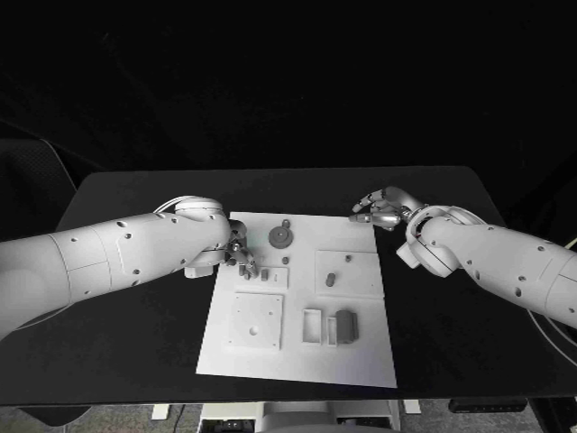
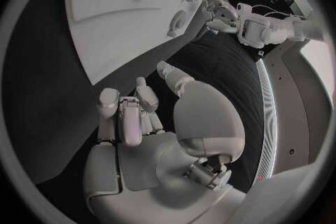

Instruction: Assemble the parts on the task board

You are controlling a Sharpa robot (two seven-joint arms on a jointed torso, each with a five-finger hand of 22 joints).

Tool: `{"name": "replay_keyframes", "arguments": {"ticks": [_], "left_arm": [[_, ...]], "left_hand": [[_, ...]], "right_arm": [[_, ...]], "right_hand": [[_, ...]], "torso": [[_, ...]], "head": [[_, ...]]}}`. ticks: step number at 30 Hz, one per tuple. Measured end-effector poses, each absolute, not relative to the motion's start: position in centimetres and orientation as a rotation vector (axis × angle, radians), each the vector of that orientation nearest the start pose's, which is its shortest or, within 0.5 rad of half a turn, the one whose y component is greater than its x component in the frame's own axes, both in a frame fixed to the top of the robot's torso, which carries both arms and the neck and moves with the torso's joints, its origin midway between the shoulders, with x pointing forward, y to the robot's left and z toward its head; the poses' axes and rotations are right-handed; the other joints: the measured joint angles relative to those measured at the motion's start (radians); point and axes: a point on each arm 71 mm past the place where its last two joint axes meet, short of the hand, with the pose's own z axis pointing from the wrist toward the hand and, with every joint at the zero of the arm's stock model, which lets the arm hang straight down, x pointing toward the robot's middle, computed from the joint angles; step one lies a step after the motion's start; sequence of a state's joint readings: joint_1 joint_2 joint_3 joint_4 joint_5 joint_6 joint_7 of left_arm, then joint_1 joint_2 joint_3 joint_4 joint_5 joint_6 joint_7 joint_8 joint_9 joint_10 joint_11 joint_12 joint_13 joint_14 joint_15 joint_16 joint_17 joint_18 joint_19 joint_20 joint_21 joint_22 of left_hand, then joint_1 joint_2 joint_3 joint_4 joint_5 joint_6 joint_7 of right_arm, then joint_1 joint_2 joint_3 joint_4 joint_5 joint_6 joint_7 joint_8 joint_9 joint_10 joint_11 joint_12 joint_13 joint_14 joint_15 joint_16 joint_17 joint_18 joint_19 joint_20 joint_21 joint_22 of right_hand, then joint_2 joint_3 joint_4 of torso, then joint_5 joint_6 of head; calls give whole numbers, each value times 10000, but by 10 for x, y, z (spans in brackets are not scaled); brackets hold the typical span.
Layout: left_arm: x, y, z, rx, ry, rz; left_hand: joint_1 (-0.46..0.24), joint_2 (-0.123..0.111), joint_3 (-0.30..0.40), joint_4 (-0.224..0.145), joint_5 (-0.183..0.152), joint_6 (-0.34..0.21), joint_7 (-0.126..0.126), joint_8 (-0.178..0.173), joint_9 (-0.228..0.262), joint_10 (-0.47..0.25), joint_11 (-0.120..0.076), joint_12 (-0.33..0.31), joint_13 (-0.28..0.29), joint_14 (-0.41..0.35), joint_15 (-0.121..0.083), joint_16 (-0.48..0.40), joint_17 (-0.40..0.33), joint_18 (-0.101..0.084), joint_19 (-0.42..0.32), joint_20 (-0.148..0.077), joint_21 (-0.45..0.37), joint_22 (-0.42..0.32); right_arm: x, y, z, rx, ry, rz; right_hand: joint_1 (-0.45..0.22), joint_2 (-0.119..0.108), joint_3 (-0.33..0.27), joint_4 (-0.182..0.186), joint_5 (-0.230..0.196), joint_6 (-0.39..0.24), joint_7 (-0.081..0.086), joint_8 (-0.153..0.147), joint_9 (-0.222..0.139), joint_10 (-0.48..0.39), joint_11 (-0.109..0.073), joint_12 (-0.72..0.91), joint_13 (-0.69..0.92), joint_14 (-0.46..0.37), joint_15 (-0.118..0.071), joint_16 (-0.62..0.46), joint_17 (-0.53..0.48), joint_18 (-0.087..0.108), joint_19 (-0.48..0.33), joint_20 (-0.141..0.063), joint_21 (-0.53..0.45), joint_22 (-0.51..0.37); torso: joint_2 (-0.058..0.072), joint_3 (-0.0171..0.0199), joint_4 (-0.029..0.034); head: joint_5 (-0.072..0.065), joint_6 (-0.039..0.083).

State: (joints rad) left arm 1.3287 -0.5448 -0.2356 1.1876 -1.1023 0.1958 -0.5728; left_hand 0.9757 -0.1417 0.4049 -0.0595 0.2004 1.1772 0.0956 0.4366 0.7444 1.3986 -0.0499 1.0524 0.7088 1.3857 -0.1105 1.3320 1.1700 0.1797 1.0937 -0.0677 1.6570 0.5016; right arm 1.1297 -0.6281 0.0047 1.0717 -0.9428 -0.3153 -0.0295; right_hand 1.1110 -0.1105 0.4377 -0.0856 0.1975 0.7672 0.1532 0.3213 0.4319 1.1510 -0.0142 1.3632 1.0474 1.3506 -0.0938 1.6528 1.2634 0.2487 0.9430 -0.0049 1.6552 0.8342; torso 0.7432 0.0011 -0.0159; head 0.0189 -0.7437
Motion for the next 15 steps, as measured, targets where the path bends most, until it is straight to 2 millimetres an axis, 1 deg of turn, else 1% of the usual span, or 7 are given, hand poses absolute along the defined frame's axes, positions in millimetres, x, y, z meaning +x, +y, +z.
{"name": "replay_keyframes", "arguments": {"ticks": [2,4,5,9,11,15], "left_arm": [[530,177,-242,-423,23623,-1183],[530,177,-242,-444,23605,-1189],[530,177,-242,-454,23597,-1192],[531,177,-243,-509,23597,-1213],[530,177,-243,-531,23602,-1226],[530,178,-243,-571,23614,-1240]], "left_hand": [[-81,-19,-32,32,-39,7,0,0,8,0,0,50,15,0,0,6,0,1,21,-21,0,0],[-170,38,-77,78,-39,37,9,0,16,0,0,50,20,0,1,42,0,0,38,-37,0,13],[-213,-5,-92,92,-39,49,20,0,16,4,-4,87,29,1,1,42,0,0,38,-37,0,13],[-324,8,-152,152,-39,55,24,0,26,38,-38,88,31,1,1,110,0,1,38,-37,0,21],[-367,-34,-151,152,-39,55,24,0,26,38,-38,87,41,1,2,111,0,1,38,-37,0,23],[-486,-46,-224,193,-65,56,23,0,27,38,-38,125,41,2,2,111,1,0,38,-36,0,22]], "right_arm": [[552,-235,-240,4789,17533,7108],[552,-235,-240,4791,17532,7109],[552,-235,-240,4791,17532,7109],[552,-235,-240,4790,17534,7112],[552,-235,-240,4789,17535,7113],[552,-235,-240,4791,17537,7108]], "right_hand": [[0,0,0,0,0,0,0,0,0,0,0,0,0,0,0,0,0,0,0,0,0,0],[0,0,0,0,0,1,-1,0,0,0,0,0,0,0,0,0,0,-1,0,0,0,0],[0,0,0,0,0,1,-1,0,0,1,0,0,1,0,0,0,0,0,0,0,0,0],[0,0,0,0,0,4,-4,0,0,1,1,0,1,0,0,0,0,0,0,0,0,0],[0,0,0,0,0,5,-5,0,0,1,1,0,1,0,0,0,0,-1,0,0,0,0],[0,0,0,0,0,6,-6,0,0,1,1,0,1,0,0,0,1,-1,0,0,0,0]], "torso": [[0,0,0],[0,0,0],[0,0,0],[-2,0,0],[-2,0,0],[-2,0,0]], "head": [[-5,0],[-6,0],[-6,0],[-7,0],[-7,1],[-4,1]]}}
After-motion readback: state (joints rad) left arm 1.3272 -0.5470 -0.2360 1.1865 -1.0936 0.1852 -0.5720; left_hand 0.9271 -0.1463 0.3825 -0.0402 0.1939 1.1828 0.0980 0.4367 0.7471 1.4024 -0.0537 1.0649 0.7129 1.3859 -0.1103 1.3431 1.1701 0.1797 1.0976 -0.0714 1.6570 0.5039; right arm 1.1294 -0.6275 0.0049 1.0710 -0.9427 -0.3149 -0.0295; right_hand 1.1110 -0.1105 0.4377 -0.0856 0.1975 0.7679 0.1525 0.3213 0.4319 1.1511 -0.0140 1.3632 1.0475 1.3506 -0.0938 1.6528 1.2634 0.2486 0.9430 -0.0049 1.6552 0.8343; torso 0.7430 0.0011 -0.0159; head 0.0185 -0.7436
